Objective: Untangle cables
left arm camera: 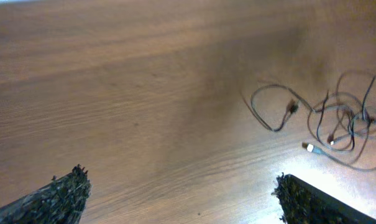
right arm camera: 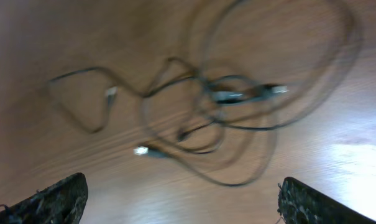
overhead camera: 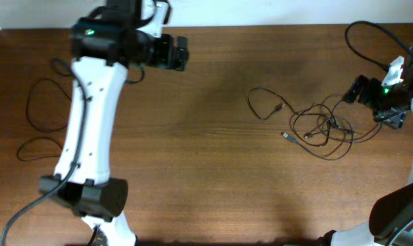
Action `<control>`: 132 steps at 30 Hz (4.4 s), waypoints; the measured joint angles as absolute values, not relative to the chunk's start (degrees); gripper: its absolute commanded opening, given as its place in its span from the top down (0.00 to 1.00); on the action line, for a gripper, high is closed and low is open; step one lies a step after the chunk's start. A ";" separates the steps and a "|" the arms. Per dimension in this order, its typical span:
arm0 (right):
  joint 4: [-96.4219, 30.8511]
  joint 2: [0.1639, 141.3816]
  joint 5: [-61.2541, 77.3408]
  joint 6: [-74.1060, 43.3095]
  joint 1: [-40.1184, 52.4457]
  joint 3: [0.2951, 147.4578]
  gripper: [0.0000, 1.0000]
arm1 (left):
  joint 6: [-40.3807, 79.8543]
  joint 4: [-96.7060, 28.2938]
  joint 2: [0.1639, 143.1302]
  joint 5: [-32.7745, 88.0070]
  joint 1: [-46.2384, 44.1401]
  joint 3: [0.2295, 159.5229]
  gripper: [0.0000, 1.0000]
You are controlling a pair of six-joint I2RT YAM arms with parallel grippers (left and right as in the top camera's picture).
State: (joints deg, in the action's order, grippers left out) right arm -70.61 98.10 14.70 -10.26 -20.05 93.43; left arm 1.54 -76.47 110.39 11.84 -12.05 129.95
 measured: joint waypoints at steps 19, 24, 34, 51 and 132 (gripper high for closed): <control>-71.68 98.10 22.46 -8.80 -20.03 93.41 0.01 | -5.19 -40.53 147.72 16.10 -30.76 129.64 0.42; -71.64 98.10 22.33 -8.51 -20.03 93.41 0.06 | -5.52 -39.35 149.64 16.08 -31.79 129.64 1.00; -71.50 98.10 23.27 -8.36 -18.24 93.41 0.07 | -5.37 -85.10 143.26 12.60 -25.96 177.55 1.00; -64.90 105.34 18.63 -23.94 -5.67 93.41 0.35 | -5.39 -92.44 112.36 8.08 -5.39 178.95 1.00; -80.23 104.09 24.62 -18.48 18.85 122.85 0.96 | 10.24 -75.79 103.72 5.19 2.94 122.87 0.01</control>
